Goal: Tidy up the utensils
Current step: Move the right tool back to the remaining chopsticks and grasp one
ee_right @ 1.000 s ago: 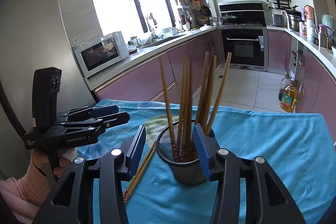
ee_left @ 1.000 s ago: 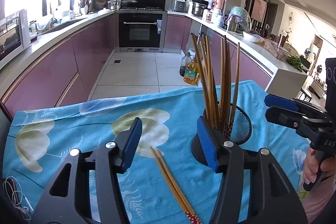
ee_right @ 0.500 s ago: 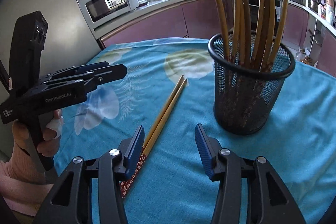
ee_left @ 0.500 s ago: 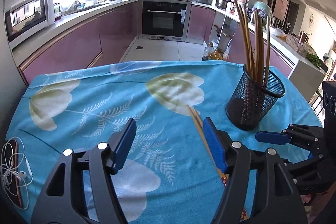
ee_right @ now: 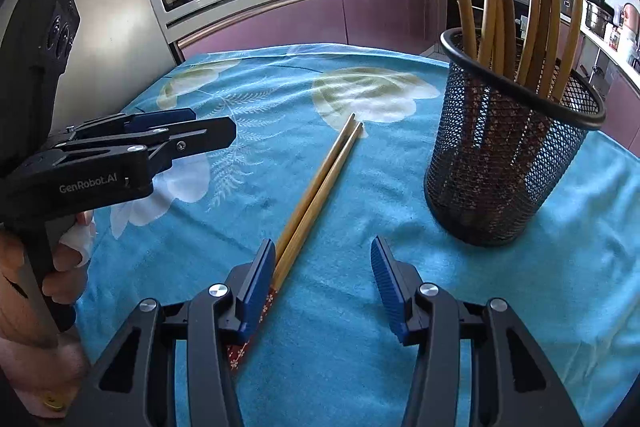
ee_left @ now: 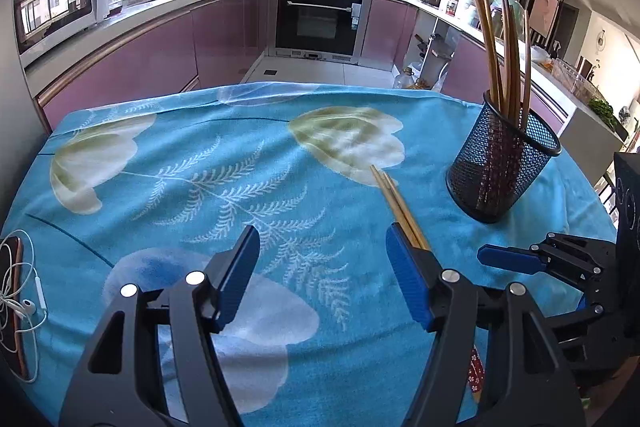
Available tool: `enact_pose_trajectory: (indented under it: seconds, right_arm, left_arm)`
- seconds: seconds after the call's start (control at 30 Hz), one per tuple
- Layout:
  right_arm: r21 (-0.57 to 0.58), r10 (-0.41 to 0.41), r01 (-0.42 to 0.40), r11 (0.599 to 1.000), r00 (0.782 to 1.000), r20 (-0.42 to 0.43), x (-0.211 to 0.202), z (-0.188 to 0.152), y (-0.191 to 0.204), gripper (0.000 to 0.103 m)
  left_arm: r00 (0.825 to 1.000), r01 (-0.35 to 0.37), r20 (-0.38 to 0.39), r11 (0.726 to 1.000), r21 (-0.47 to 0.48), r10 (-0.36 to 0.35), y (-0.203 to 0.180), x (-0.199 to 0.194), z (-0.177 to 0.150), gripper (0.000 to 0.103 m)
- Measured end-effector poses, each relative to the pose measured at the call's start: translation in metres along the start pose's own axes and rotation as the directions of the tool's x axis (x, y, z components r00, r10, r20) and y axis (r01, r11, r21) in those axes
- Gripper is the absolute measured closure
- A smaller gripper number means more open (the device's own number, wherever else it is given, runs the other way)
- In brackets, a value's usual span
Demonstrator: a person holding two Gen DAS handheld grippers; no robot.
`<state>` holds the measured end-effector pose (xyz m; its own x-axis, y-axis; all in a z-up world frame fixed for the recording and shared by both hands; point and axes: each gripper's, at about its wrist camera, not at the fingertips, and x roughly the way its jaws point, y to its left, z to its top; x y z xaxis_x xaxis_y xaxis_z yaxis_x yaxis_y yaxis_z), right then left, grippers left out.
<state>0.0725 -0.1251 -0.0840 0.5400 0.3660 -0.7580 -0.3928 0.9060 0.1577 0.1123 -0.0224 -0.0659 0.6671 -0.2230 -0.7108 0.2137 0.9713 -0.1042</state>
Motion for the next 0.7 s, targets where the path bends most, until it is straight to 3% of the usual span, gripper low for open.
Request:
enact_pose_trajectory:
  seconds: [0.47, 0.7]
  right_arm:
    - [0.001, -0.034, 0.034, 0.999, 0.999, -0.012, 0.004, 0.001, 0.000, 0.056]
    - [0.027, -0.033, 0.033, 0.999, 0.999, -0.016, 0.004, 0.000, -0.005, 0.068]
  left_arm:
    - [1.000, 0.014, -0.019, 0.999, 0.030, -0.014, -0.009, 0.007, 0.000, 0.038]
    - [0.998, 0.044, -0.050, 0.997, 0.066, -0.041, -0.021, 0.016, 0.001, 0.038]
